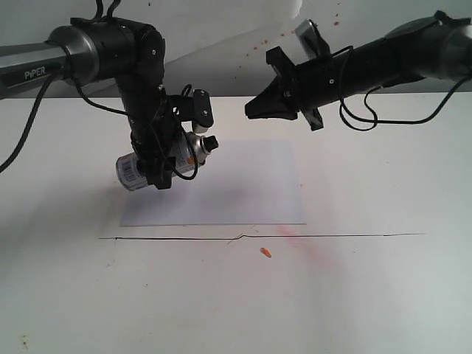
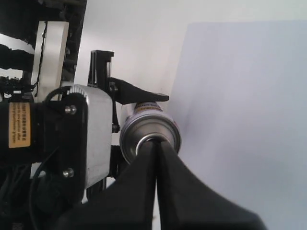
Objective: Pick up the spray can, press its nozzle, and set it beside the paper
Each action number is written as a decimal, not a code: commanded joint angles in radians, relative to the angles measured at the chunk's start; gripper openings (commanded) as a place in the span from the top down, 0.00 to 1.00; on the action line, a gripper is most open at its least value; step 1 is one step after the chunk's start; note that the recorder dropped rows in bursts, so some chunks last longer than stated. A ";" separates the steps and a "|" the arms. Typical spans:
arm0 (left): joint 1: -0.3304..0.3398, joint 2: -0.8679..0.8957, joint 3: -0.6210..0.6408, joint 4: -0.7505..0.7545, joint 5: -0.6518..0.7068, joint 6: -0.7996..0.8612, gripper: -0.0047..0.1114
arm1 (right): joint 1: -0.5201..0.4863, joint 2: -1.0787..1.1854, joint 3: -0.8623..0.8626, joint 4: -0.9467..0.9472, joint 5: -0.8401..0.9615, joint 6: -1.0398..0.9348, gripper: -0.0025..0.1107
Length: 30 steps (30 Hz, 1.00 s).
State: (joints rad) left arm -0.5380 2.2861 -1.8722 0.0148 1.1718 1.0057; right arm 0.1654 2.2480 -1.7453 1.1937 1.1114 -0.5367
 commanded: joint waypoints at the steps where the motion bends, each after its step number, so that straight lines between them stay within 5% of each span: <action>1: -0.001 -0.012 -0.011 0.003 -0.018 0.000 0.96 | 0.024 0.022 -0.012 -0.004 0.019 0.006 0.98; 30: -0.001 -0.012 -0.011 0.024 -0.027 -0.002 0.96 | 0.105 0.059 -0.012 -0.005 -0.035 0.006 0.98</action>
State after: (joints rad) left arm -0.5380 2.2861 -1.8722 0.0399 1.1565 1.0054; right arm 0.2673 2.2992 -1.7517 1.1930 1.0876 -0.5268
